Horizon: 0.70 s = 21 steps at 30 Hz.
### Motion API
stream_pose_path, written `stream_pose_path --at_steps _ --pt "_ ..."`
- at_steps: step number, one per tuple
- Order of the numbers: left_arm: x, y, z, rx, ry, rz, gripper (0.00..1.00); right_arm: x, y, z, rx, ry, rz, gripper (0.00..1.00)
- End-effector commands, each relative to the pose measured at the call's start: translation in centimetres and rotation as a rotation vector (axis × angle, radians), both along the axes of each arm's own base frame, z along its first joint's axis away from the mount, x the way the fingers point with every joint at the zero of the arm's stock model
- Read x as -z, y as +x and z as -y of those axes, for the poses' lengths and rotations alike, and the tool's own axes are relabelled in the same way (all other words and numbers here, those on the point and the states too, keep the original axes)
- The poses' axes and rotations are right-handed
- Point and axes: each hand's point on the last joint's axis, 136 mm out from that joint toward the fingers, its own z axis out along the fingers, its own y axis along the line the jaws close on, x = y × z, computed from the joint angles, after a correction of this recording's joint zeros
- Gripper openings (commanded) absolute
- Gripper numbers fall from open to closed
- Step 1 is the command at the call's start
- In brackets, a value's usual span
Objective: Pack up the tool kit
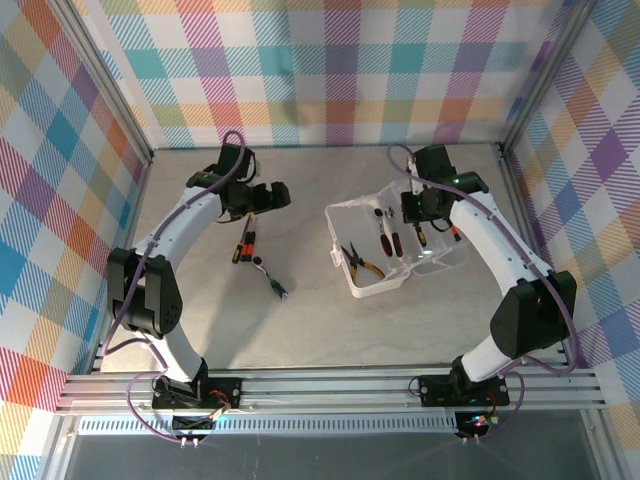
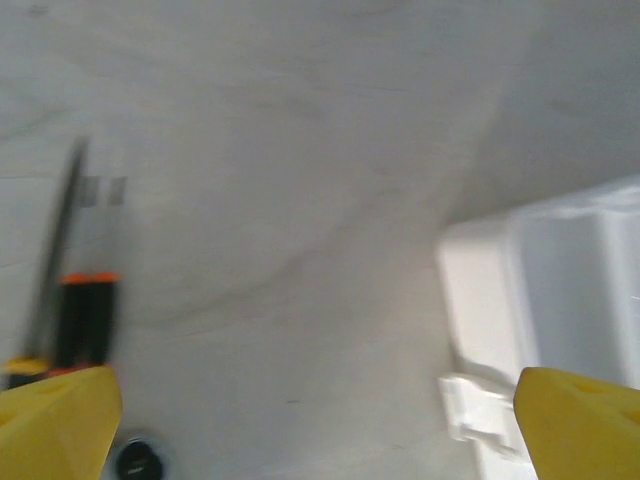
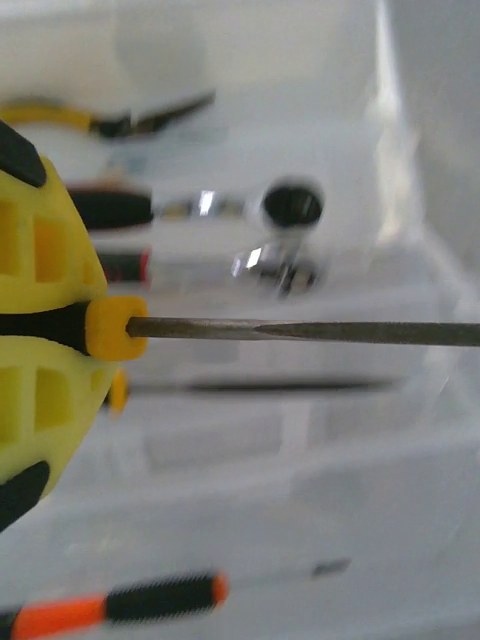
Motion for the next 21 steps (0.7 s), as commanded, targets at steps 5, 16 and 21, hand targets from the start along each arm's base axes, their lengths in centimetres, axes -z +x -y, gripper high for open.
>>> stream_pose_path --at_steps 5,16,21 --pt "2.7 -2.8 -4.5 -0.047 0.191 -0.101 1.0 2.4 -1.7 4.3 0.03 -0.222 -0.12 0.0" --pt "4.1 -3.4 -4.3 -0.045 0.176 -0.136 1.0 4.8 -1.9 4.4 0.004 -0.256 -0.184 0.0" --pt "4.4 -3.5 -4.2 -0.041 0.169 -0.141 1.0 5.5 -1.8 3.9 0.003 -0.231 -0.195 0.03"
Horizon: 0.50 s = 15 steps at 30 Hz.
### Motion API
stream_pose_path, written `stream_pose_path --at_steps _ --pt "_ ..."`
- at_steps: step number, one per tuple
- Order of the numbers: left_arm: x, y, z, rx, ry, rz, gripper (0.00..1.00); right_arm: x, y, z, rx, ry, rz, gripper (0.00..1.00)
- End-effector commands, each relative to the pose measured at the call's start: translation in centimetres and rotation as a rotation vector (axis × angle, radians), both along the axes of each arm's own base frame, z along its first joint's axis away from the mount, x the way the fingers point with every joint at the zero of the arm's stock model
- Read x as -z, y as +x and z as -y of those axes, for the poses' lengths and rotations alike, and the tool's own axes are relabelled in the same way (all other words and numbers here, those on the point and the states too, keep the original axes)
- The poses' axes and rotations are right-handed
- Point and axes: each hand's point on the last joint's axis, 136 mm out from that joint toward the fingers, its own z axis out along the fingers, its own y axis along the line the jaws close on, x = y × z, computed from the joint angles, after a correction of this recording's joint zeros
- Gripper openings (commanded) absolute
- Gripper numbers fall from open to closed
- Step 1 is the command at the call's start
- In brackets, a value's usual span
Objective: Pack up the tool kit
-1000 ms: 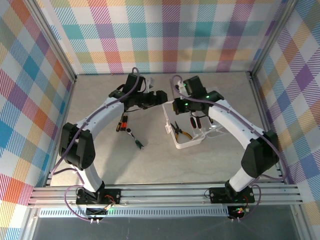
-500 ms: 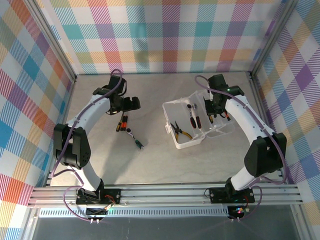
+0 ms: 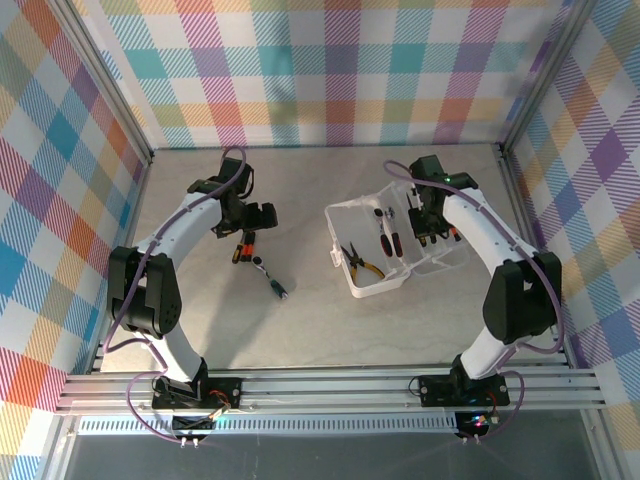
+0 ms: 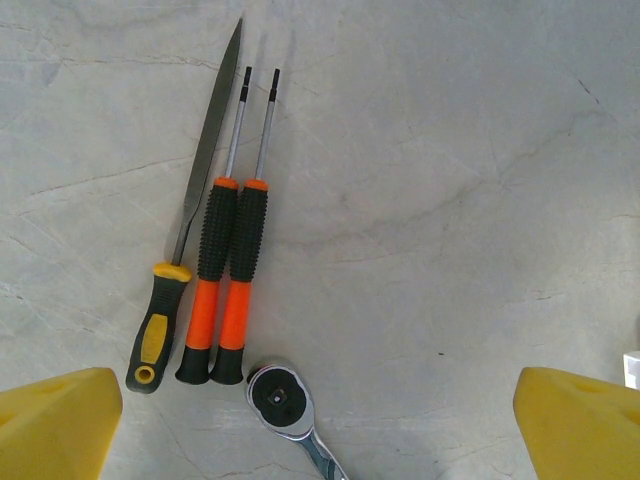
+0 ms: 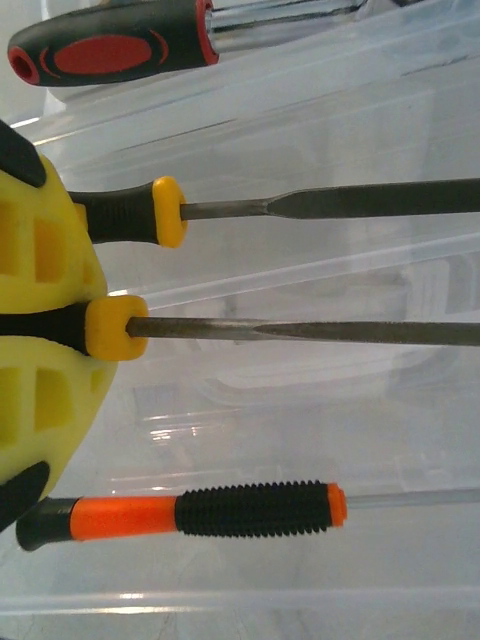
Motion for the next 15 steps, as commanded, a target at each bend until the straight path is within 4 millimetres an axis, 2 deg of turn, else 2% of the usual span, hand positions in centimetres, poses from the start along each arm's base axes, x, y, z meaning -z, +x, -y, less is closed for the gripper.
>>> stream_pose_path --at_steps 1,3,7,10,15 --pt "0.3 -0.6 -0.3 0.006 -0.002 -0.012 1.0 0.7 -0.3 -0.2 -0.012 0.008 -0.024 0.03" --pt "0.4 -0.6 -0.3 0.006 -0.006 -0.013 1.0 0.7 -0.3 -0.3 -0.012 0.011 -0.025 0.07" --pt "0.5 -0.7 -0.2 0.01 -0.009 -0.017 1.0 0.6 -0.3 -0.4 -0.013 0.018 -0.025 0.22" --pt "0.5 -0.7 -0.1 0.015 -0.013 -0.016 1.0 0.4 -0.4 -0.4 -0.012 0.022 -0.022 0.27" --pt "0.3 -0.7 -0.3 0.016 -0.005 -0.013 1.0 -0.4 -0.5 -0.4 -0.012 0.03 -0.006 0.3"
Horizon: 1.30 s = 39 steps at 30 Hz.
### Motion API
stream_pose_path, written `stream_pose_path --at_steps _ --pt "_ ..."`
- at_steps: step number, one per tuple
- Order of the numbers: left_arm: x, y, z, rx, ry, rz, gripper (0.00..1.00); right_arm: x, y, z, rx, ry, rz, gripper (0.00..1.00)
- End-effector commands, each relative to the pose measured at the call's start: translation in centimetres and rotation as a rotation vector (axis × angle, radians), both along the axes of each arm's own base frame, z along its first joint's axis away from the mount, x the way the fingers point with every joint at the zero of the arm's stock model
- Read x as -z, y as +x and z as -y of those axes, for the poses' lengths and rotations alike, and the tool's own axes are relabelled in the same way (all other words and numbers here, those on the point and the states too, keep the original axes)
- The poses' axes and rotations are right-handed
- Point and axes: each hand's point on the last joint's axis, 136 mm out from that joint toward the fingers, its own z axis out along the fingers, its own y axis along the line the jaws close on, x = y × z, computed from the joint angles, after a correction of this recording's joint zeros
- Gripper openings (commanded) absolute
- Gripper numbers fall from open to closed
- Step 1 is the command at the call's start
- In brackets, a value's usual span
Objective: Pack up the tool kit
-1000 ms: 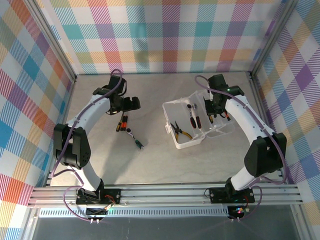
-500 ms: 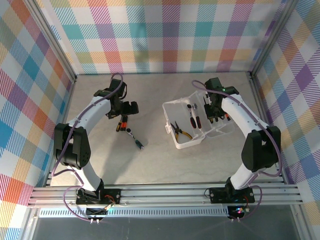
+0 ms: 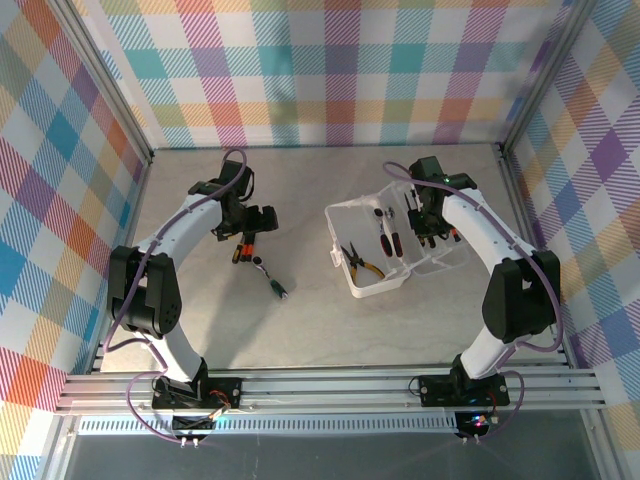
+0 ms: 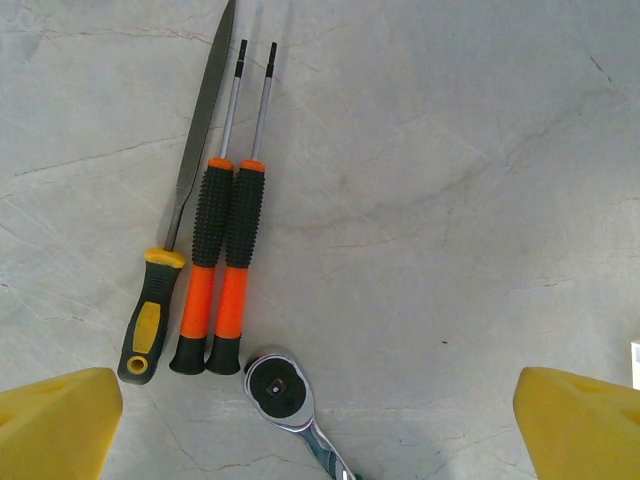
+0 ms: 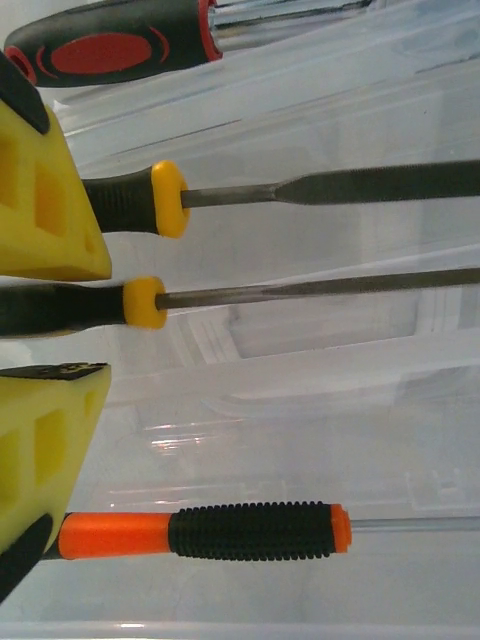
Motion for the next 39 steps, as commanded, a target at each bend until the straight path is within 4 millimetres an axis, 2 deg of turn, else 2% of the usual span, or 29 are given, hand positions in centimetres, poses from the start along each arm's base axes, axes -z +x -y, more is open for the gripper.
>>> stream_pose_path --at_steps 1,5,8,10,11,13,14,17,20,24,27,30,35,39 --pt "-0.4 -0.2 -0.4 0.011 0.007 0.009 1.0 -1.1 -0.4 -0.2 -0.008 0.021 0.013 0.3" --pt "-0.2 -0.2 -1.0 0.008 0.037 0.003 1.0 -2.7 -0.7 -0.4 -0.009 0.042 0.04 0.36" --pt "0.3 -0.1 -1.6 0.003 0.052 -0.002 1.0 -4.4 -0.9 -1.3 -0.043 0.054 0.07 0.46" --pt "1.0 -0.1 -2.0 -0.009 0.052 -0.014 1.0 -5.4 -1.2 -2.3 -0.082 0.07 0.091 0.6" --pt "1.5 -0.1 -2.3 -0.017 0.055 -0.026 1.0 -5.8 -1.3 -3.0 -0.103 0.082 0.097 0.73" --pt "2.5 -0.1 -2.8 -0.028 0.066 -0.046 1.0 -6.3 -1.5 -4.2 -0.138 0.107 0.111 0.92" --pt "2.9 -0.1 -3.0 -0.03 0.074 -0.054 1.0 -6.4 -1.6 -4.7 -0.149 0.118 0.117 0.98" --pt "3.8 0.0 -2.8 -0.026 0.074 -0.067 0.94 -6.3 -1.6 -5.8 -0.166 0.14 0.117 0.99" --pt "4.3 0.3 -2.3 -0.016 0.052 -0.071 0.81 -5.5 -1.5 -6.5 -0.174 0.146 0.098 0.99" --pt "5.4 0.7 -2.8 -0.021 0.088 -0.093 0.57 -5.0 -1.3 -7.2 -0.183 0.147 0.081 0.99" --pt "6.0 1.1 -2.8 -0.021 0.101 -0.102 0.43 -5.0 -1.2 -7.6 -0.188 0.149 0.082 0.99" --pt "6.6 1.5 -2.3 -0.011 0.093 -0.107 0.34 -5.0 -1.1 -7.8 -0.191 0.149 0.082 0.99" --pt "7.1 2.2 -1.3 0.015 0.11 -0.106 0.3 -4.8 -1.0 -7.9 -0.194 0.147 0.077 0.99" --pt "7.6 2.6 -1.7 0.003 0.152 -0.111 0.3 -4.7 -1.0 -8.0 -0.198 0.147 0.071 0.99"
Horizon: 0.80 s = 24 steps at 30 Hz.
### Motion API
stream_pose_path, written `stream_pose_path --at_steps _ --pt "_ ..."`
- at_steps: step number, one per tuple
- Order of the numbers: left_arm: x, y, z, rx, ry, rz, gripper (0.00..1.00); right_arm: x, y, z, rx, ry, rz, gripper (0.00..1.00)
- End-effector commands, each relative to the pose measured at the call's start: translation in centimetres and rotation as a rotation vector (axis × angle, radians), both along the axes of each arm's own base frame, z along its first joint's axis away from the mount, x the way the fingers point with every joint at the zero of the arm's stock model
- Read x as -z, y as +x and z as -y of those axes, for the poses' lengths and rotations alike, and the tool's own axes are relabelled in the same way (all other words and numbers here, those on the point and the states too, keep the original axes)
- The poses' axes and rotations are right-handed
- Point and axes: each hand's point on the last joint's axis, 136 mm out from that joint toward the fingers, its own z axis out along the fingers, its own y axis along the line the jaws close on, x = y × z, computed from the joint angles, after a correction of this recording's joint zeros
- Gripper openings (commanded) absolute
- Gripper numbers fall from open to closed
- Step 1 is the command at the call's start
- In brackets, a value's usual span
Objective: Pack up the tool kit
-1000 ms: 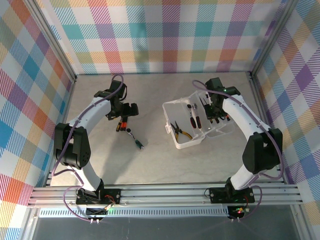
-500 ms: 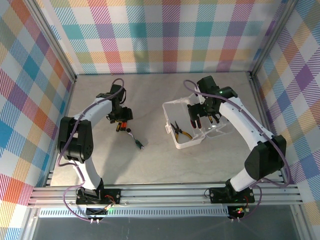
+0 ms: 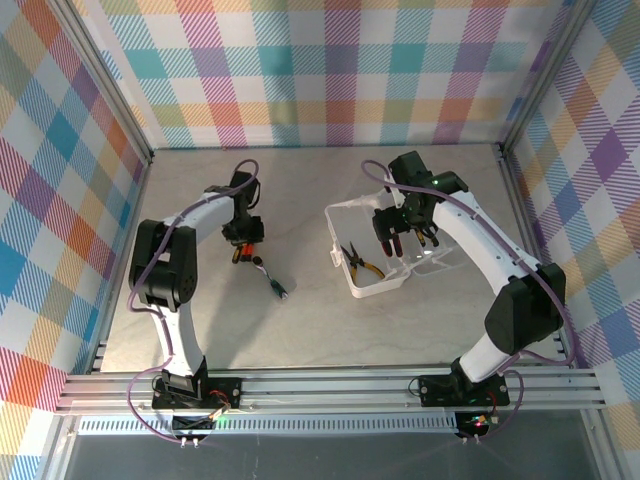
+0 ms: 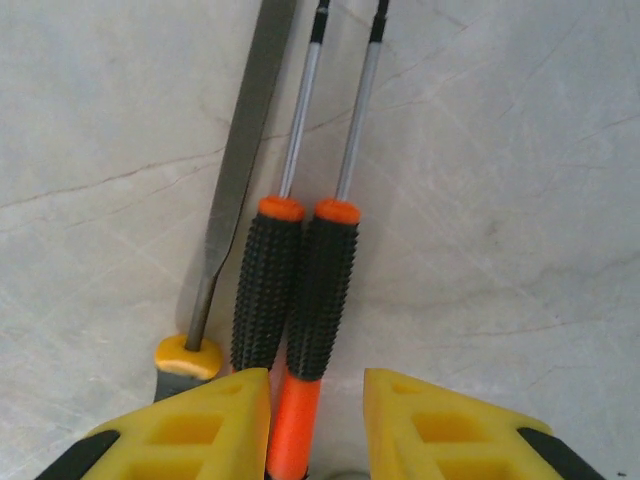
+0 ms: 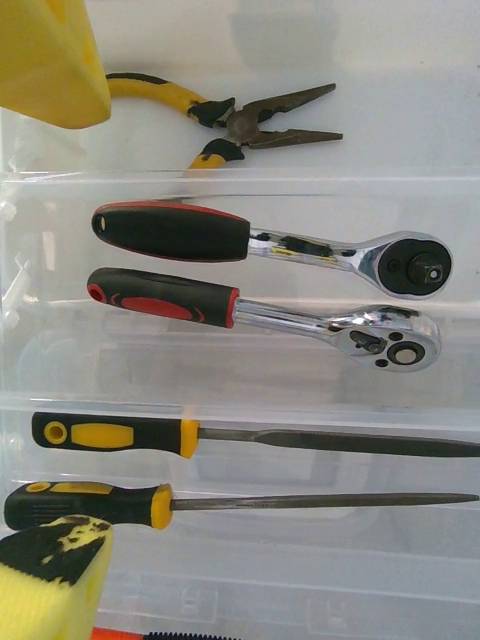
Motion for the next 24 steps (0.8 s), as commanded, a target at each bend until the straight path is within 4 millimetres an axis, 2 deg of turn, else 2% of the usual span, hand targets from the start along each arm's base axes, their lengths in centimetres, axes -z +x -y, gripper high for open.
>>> stream_pose_path --at_steps 1,7,11,24 --pt "0.1 1.1 -0.6 -0.008 0.077 0.017 0.3 -0.4 0.3 -0.8 -0.001 0.024 -0.003 0.99" --pt "1.6 1.6 -1.9 -0.017 0.167 -0.009 0.29 -0.2 0.3 -0.8 -0.003 0.025 -0.007 0.99" --pt "2.1 2.0 -1.2 -0.003 0.151 -0.005 0.28 0.0 0.2 -0.8 -0.002 0.021 -0.012 0.99" --pt "1.8 1.9 1.2 0.062 0.162 0.016 0.26 0.0 0.1 -0.8 -0.002 0.025 -0.013 0.99"
